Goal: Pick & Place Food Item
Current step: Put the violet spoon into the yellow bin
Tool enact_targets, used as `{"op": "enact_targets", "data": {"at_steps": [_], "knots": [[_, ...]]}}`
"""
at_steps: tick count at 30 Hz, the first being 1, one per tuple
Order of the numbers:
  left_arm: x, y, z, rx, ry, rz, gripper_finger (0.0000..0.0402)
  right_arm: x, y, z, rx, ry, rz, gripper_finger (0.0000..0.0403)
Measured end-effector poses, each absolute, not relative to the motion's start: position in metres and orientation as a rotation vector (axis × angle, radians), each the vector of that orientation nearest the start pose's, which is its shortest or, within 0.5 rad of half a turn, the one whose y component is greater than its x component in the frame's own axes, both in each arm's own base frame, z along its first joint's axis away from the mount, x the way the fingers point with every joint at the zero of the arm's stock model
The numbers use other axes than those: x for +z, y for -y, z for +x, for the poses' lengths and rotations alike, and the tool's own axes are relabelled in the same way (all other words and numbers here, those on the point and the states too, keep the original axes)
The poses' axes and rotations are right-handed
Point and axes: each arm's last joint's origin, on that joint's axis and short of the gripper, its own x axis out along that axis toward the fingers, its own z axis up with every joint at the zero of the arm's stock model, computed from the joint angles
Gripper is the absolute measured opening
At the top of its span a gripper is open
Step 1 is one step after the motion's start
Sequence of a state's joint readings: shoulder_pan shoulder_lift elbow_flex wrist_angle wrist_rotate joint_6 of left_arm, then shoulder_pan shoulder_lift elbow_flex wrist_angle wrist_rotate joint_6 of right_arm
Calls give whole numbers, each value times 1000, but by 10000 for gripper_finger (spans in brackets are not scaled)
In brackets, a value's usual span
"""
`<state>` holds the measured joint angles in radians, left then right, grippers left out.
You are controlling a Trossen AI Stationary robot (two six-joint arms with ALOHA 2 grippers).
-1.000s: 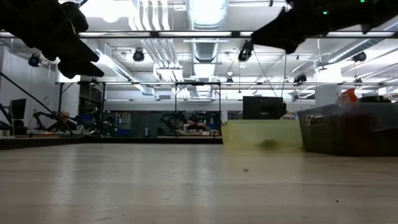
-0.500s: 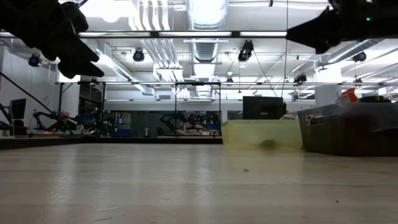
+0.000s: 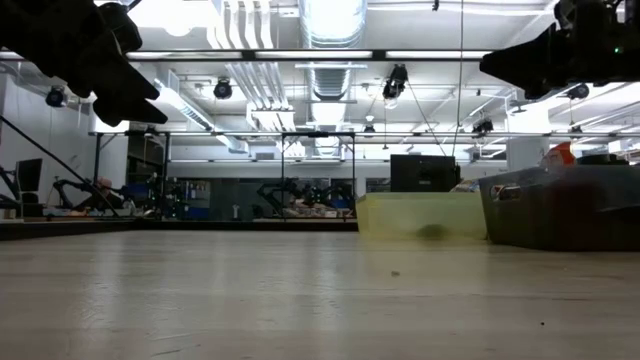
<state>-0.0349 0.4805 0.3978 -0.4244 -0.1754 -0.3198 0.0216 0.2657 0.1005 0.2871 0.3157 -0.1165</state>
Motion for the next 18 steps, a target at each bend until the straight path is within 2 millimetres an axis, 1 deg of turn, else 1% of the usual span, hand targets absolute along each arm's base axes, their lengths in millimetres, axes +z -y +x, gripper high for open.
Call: {"op": "enact_targets", "data": {"at_steps": [18], "knots": [[218,-1,119,217,-477,-259,290,205,7,112,-299,101,-95,137]]}}
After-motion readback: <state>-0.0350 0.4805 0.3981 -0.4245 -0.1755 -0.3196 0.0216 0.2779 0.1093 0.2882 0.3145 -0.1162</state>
